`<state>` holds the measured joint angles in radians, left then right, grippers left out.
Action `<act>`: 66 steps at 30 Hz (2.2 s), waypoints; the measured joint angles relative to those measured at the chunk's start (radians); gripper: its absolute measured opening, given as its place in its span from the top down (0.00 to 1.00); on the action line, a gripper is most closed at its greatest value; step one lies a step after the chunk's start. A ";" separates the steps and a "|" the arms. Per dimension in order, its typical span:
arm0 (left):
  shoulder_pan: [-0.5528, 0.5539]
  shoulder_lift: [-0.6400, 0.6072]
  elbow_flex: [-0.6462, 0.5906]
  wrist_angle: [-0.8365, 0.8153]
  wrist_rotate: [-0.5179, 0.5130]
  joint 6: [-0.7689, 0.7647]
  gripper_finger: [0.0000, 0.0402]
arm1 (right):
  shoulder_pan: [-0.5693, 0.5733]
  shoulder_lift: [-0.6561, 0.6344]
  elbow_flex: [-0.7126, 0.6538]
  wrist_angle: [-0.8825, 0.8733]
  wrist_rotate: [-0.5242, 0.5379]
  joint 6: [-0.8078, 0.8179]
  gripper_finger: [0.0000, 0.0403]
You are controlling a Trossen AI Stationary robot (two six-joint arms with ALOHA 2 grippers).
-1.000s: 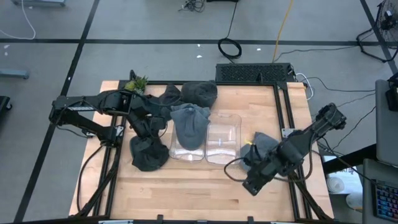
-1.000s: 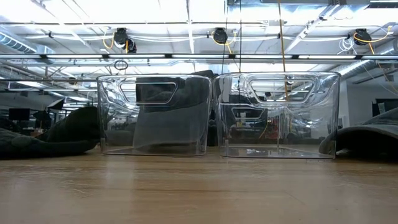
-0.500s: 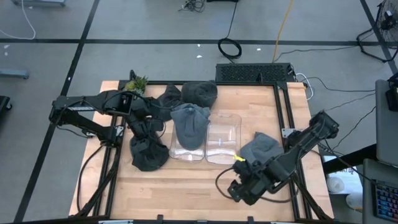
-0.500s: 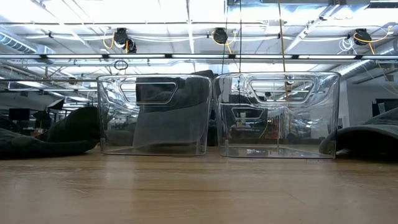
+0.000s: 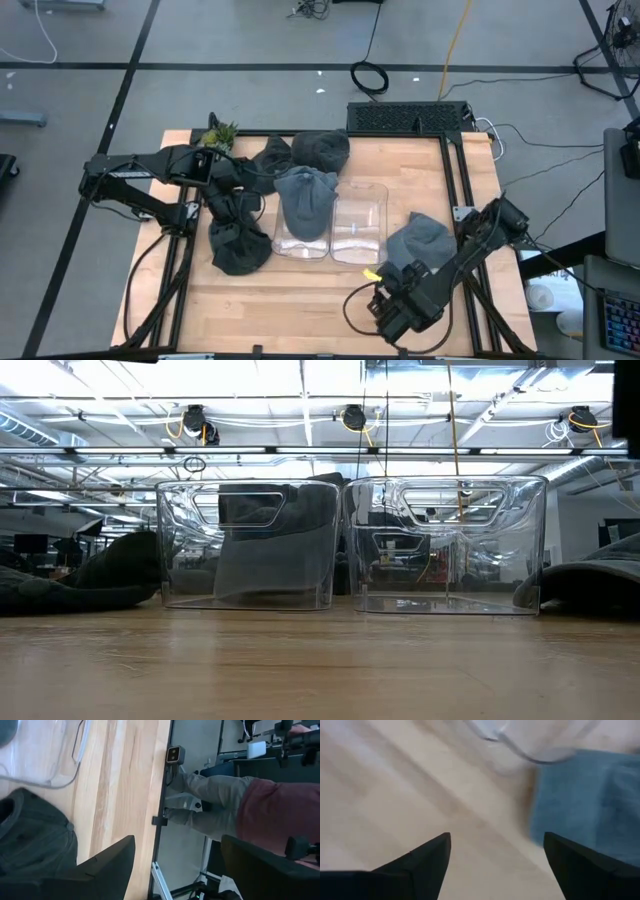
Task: Pick & Place hat
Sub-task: Put the gray cap into the left transparent bin
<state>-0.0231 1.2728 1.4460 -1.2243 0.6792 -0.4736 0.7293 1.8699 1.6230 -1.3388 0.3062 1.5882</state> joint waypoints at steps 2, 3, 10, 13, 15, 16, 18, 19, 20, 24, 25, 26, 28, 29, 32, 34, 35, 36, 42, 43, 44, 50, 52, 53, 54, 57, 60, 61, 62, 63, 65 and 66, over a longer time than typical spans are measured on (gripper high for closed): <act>0.000 0.000 0.000 -0.011 0.000 -0.001 0.25 | 0.014 0.021 0.000 -0.067 0.012 0.036 0.23; 0.000 0.000 0.000 -0.012 0.000 -0.002 0.24 | 0.020 0.031 0.000 -0.092 0.013 0.046 0.23; -0.001 0.000 0.000 -0.010 -0.001 -0.034 0.25 | 0.038 0.110 0.000 -0.117 0.032 0.049 0.23; -0.001 0.000 0.000 -0.003 -0.001 -0.051 0.26 | 0.038 0.142 0.000 -0.131 0.032 0.053 0.23; -0.001 0.000 0.000 -0.004 -0.001 -0.059 0.27 | 0.038 0.156 0.000 -0.129 0.035 0.053 0.23; -0.001 0.000 0.000 -0.004 -0.001 -0.060 0.27 | 0.038 0.162 0.000 -0.128 0.034 0.053 0.23; -0.001 0.000 0.000 -0.004 -0.002 -0.060 0.26 | 0.038 0.185 0.000 -0.128 0.033 0.054 0.23; -0.001 0.000 0.000 -0.004 -0.001 -0.060 0.26 | 0.038 0.198 0.000 -0.127 0.032 0.055 0.23; -0.001 0.000 0.000 -0.004 -0.001 -0.060 0.26 | 0.038 0.210 0.000 -0.127 0.032 0.059 0.23; 0.000 0.000 0.000 -0.004 -0.001 -0.060 0.27 | 0.038 0.262 0.000 -0.135 0.031 0.067 0.23; 0.000 0.000 0.000 -0.004 -0.001 -0.060 0.28 | 0.038 0.277 0.000 -0.141 0.030 0.081 0.23; 0.000 0.000 0.000 -0.004 -0.001 -0.060 0.28 | 0.038 0.293 0.000 -0.151 0.030 0.094 0.23; 0.000 0.000 0.000 -0.004 -0.001 -0.066 0.28 | 0.038 0.321 0.000 -0.188 0.021 0.126 0.23; 0.000 0.000 0.000 -0.004 -0.001 -0.070 0.27 | 0.038 0.334 0.000 -0.217 0.011 0.141 0.23; 0.000 0.000 0.000 -0.004 -0.001 -0.072 0.27 | 0.037 0.370 -0.012 -0.222 0.004 0.143 0.23; 0.000 0.000 0.000 -0.004 0.001 -0.072 0.27 | 0.037 0.375 -0.030 -0.206 0.005 0.127 0.23; 0.000 0.000 0.000 -0.005 0.001 -0.072 0.28 | 0.037 0.378 -0.037 -0.194 0.000 0.124 0.23; 0.000 0.000 0.000 -0.004 0.001 -0.072 0.28 | 0.037 0.382 -0.050 -0.180 -0.003 0.124 0.24; 0.000 0.000 0.000 -0.004 0.001 -0.067 0.30 | 0.037 0.382 -0.098 -0.207 -0.014 0.209 0.38; 0.000 0.000 0.000 -0.004 0.001 -0.067 0.29 | 0.036 0.382 -0.099 -0.221 -0.020 0.220 0.42; 0.000 0.000 0.000 -0.004 0.001 -0.067 0.29 | 0.035 0.384 -0.106 -0.235 -0.027 0.232 0.47; 0.000 0.000 0.000 -0.005 0.001 -0.054 0.30 | 0.039 0.384 -0.105 -0.233 -0.034 0.229 0.90; 0.000 0.000 0.000 -0.005 0.001 -0.052 0.31 | 0.048 0.381 -0.106 -0.237 -0.033 0.225 0.96; 0.000 0.000 0.000 -0.005 0.001 -0.052 0.31 | 0.051 0.378 -0.106 -0.236 -0.032 0.226 0.97; 0.000 0.000 0.000 -0.005 0.002 -0.052 0.31 | 0.053 0.375 -0.106 -0.233 -0.031 0.225 0.97; 0.000 0.000 0.000 -0.005 0.002 -0.052 0.32 | 0.064 0.356 -0.106 -0.232 -0.030 0.225 0.99; 0.000 0.000 0.000 -0.005 0.002 -0.052 0.31 | 0.072 0.329 -0.106 -0.229 -0.031 0.229 1.00; 0.000 0.000 0.000 -0.005 0.001 -0.052 0.30 | 0.075 0.316 -0.106 -0.229 -0.034 0.229 1.00; 0.000 0.000 0.000 -0.005 0.002 -0.051 0.30 | 0.078 0.303 -0.106 -0.230 -0.042 0.230 1.00; 0.000 0.000 0.000 -0.005 0.001 -0.051 0.30 | 0.081 0.289 -0.106 -0.230 -0.047 0.230 1.00; 0.000 0.000 0.000 -0.005 0.001 -0.051 0.31 | 0.091 0.258 -0.106 -0.229 -0.051 0.229 1.00; 0.000 0.000 0.000 -0.005 0.001 -0.049 0.31 | 0.096 0.242 -0.106 -0.229 -0.054 0.228 1.00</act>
<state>-0.0231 1.2728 1.4464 -1.2293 0.6803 -0.5230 0.8251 2.1118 1.5173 -1.5681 0.2518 1.8164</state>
